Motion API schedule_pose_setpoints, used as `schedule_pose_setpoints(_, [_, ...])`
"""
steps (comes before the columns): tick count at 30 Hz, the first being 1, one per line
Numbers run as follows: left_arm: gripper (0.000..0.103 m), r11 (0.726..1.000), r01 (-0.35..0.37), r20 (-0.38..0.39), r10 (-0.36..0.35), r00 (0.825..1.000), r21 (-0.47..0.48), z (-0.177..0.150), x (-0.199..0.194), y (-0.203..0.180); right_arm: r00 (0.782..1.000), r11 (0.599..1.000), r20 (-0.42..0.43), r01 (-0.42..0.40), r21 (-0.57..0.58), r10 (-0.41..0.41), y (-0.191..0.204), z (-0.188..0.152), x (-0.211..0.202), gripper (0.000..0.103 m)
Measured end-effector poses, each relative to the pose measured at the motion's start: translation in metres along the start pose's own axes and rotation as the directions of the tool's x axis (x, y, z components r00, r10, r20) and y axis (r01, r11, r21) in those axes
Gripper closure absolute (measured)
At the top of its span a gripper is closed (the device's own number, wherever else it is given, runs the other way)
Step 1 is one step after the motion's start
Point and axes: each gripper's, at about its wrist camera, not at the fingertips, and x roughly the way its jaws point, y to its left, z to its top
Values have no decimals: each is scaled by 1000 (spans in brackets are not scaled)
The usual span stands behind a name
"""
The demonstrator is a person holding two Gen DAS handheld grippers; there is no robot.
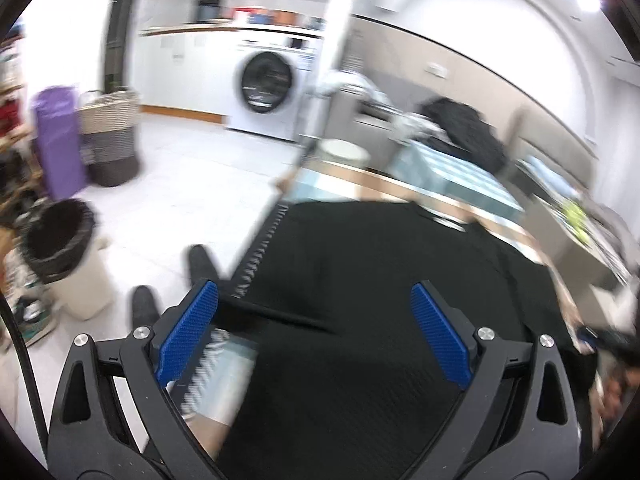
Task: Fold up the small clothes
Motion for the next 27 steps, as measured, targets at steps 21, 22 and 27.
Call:
schedule_pose_setpoints(21, [64, 855, -5, -269, -158, 950, -519, -22, 98, 105, 999, 994, 7, -35, 106, 34, -2, -36, -8, 46])
schedule_pose_setpoints(22, [72, 848, -11, -263, -152, 953, -530, -22, 100, 106, 999, 993, 11, -34, 112, 33, -4, -36, -9, 46])
schedule_pose_setpoints(27, [99, 878, -35, -163, -49, 985, -477, -2, 96, 91, 1000, 991, 9, -27, 128, 26, -9, -39, -10, 46])
